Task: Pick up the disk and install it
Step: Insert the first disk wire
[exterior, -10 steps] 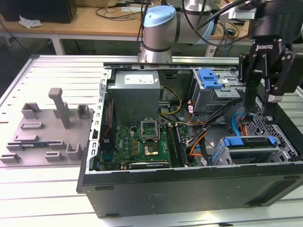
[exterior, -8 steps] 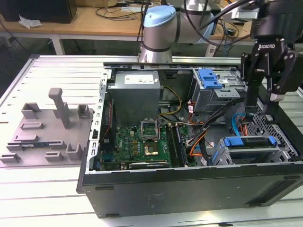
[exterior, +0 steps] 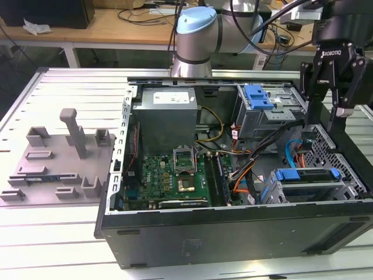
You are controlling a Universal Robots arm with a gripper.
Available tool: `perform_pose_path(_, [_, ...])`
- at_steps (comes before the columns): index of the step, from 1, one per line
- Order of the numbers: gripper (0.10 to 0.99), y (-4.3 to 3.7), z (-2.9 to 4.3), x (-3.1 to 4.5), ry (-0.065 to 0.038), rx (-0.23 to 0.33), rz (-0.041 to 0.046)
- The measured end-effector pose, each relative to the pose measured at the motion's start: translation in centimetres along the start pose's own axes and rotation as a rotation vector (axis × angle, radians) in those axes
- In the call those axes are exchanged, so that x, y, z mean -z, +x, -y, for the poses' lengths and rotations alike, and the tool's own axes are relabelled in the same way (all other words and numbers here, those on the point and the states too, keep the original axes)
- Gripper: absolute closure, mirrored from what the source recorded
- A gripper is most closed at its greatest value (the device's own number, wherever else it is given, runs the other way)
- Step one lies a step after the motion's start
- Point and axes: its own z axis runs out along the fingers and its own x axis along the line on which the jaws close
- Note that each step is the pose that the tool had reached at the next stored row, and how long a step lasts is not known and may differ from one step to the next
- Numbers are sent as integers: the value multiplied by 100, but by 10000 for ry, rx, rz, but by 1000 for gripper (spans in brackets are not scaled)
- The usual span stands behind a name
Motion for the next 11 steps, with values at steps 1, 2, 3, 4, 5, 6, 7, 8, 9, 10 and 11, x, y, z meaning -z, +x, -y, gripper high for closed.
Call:
perform_pose_path(1, [463,-33,2,15,0,-2,-131])
perform_pose_path(2, [463,-64,2,31,-1,-4,-267])
perform_pose_path(3, [463,-84,2,40,0,-9,-367])
perform_pose_path(4, [463,-95,2,42,8,-21,-411])
perform_pose_path(5, [463,-101,2,42,25,-46,-424])
perform_pose_path(6, [463,-105,2,41,46,-90,-427])
perform_pose_path(7, [463,-109,2,40,56,-153,-426])
perform_pose_path(8, [463,-111,3,38,42,-230,-426])
perform_pose_path(9, [463,-115,2,34,-46,-415,-426])
perform_pose_path(10, [463,-119,2,27,-146,-577,-421])
perform_pose_path(11, [463,-124,2,20,-290,-808,-419])
